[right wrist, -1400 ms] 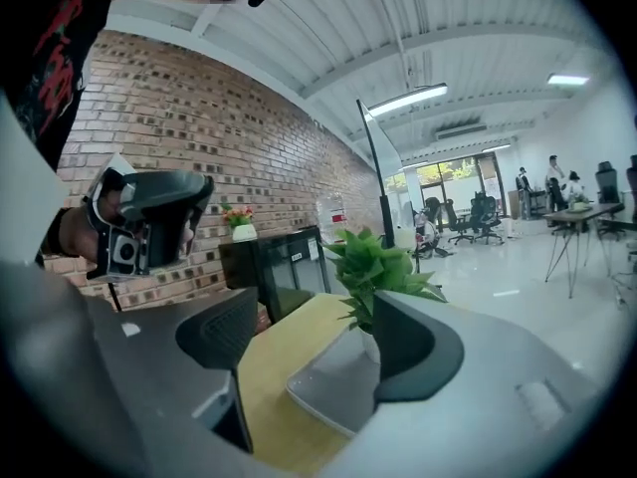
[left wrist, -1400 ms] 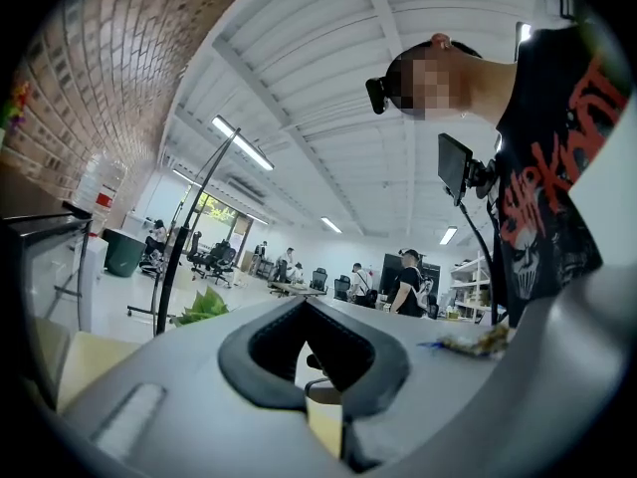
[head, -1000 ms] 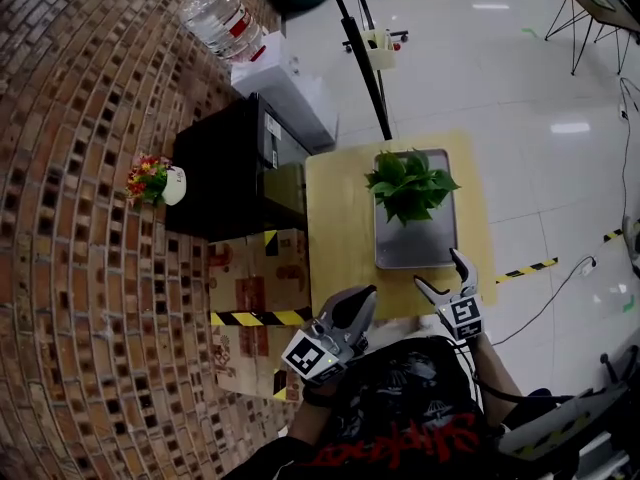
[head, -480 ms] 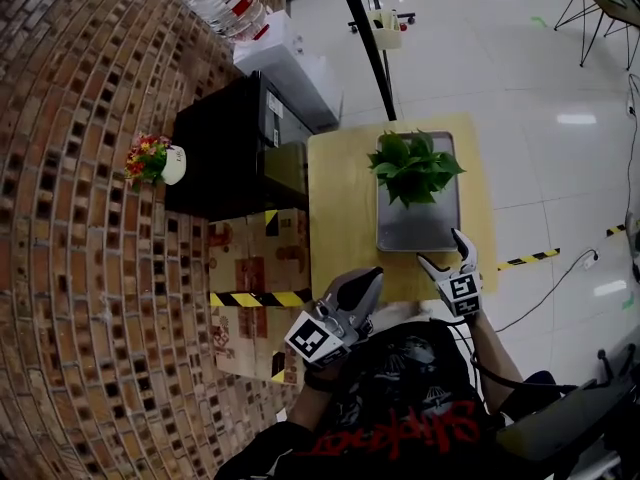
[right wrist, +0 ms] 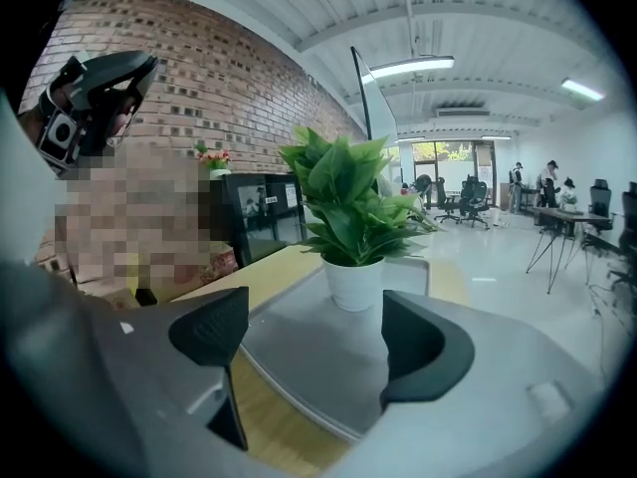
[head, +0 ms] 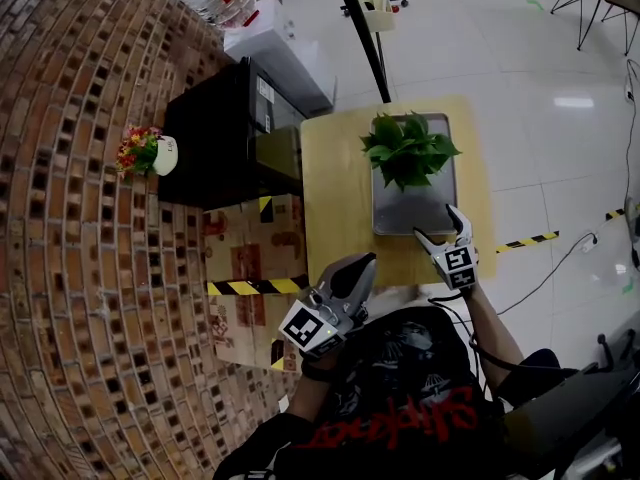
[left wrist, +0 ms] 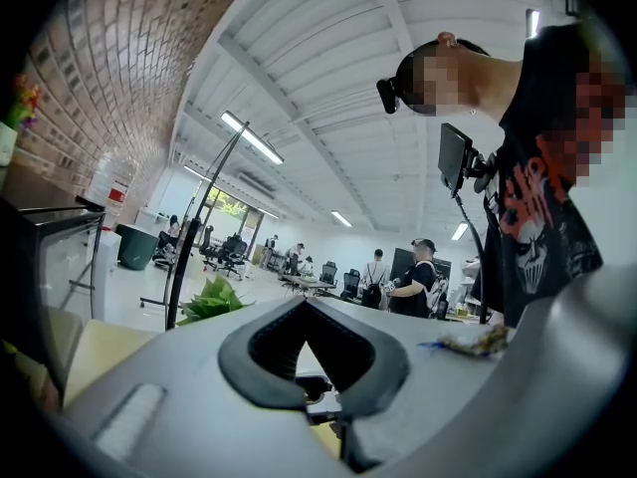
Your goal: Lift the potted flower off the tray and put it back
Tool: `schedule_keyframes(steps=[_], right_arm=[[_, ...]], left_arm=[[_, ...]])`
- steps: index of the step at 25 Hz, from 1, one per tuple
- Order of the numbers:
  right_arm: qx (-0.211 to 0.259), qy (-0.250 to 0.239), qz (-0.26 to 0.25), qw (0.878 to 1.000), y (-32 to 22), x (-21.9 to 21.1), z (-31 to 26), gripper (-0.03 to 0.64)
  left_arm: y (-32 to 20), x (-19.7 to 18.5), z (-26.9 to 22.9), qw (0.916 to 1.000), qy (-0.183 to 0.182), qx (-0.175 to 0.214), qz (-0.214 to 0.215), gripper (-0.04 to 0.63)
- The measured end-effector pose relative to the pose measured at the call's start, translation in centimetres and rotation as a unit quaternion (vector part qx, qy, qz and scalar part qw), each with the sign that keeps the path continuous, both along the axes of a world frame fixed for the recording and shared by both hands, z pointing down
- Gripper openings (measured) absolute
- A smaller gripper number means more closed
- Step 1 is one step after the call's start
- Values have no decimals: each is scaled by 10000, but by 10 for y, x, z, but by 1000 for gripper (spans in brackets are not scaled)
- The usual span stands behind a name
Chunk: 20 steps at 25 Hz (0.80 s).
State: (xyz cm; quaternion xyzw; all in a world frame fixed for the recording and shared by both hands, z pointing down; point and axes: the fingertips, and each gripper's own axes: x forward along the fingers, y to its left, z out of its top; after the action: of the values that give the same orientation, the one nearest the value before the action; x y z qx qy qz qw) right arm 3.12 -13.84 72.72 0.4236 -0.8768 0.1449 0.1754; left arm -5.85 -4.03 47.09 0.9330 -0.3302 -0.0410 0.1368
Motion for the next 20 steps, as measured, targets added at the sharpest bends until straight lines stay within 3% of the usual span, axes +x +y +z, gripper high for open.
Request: schedule_keyframes(steps=[8, 20], right_arm=[[-162, -90, 82, 9998, -22, -3, 14, 423], [-398, -28, 92, 9992, -46, -12, 41, 477]], left_arm=[[0, -3, 2, 10000, -29, -29, -37, 0], [4, -7, 5, 9998, -87, -91, -122, 0]])
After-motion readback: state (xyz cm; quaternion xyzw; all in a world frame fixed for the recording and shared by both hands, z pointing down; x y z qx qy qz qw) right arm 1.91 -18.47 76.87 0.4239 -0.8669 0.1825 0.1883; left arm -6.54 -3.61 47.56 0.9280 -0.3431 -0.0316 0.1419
